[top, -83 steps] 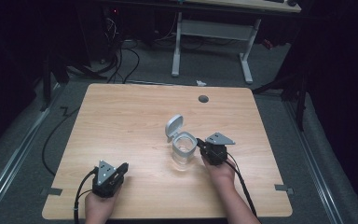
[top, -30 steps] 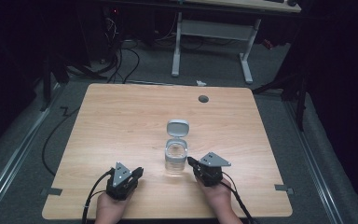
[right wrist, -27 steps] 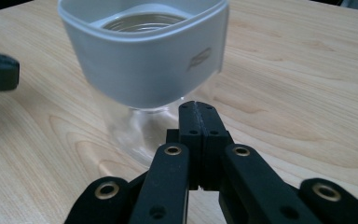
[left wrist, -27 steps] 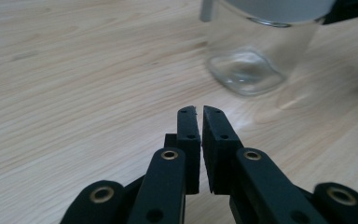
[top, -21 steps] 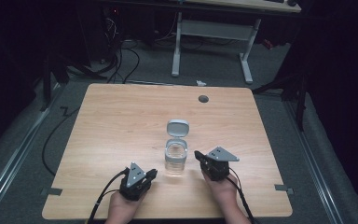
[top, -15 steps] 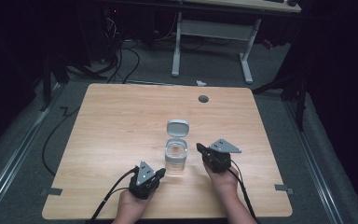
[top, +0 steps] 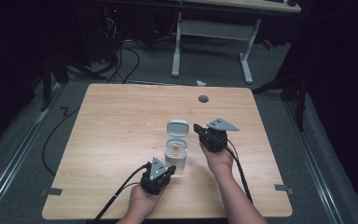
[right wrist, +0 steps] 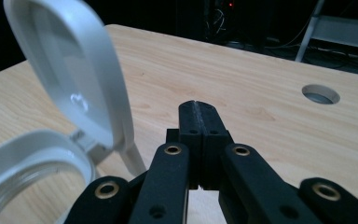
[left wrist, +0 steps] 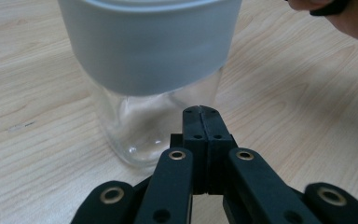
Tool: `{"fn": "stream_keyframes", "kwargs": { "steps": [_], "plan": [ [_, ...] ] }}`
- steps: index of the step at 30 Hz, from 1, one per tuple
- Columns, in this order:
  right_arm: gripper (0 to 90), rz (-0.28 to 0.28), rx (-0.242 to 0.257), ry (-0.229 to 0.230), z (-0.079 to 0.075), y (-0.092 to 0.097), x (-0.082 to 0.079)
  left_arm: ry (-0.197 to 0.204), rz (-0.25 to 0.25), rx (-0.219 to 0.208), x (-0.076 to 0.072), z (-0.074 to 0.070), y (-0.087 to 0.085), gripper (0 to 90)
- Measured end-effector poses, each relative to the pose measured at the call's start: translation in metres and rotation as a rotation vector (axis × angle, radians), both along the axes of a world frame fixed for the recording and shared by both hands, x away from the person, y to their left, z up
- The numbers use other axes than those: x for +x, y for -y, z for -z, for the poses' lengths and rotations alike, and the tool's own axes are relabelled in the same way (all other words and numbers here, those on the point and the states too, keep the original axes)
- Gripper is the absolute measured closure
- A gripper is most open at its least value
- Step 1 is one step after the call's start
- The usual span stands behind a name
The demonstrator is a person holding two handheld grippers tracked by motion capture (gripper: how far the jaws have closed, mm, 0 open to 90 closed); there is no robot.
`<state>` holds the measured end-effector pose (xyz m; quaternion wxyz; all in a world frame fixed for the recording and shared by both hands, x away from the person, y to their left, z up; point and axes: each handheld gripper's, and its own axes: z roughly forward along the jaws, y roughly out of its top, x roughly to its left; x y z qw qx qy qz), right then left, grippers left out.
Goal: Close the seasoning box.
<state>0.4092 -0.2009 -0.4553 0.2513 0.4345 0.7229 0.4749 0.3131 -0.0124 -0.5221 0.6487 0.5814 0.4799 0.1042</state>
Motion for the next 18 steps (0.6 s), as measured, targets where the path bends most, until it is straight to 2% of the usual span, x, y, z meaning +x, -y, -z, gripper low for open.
{"fn": "stream_keyframes", "kwargs": {
  "steps": [6, 13, 18],
  "plan": [
    [90.0, -0.008, -0.004, 0.023, -0.011, -0.01, 0.011, -0.005, 0.006, 0.002, 0.004, 0.001, 0.003, 90.0],
    [90.0, -0.017, -0.005, 0.034, -0.016, -0.017, 0.021, -0.008, 0.014, 0.007, 0.004, 0.003, 0.005, 90.0],
    [90.0, -0.039, -0.006, 0.051, -0.02, -0.023, 0.018, -0.007, 0.02, 0.007, 0.004, 0.003, 0.005, 90.0]
  ]
}}
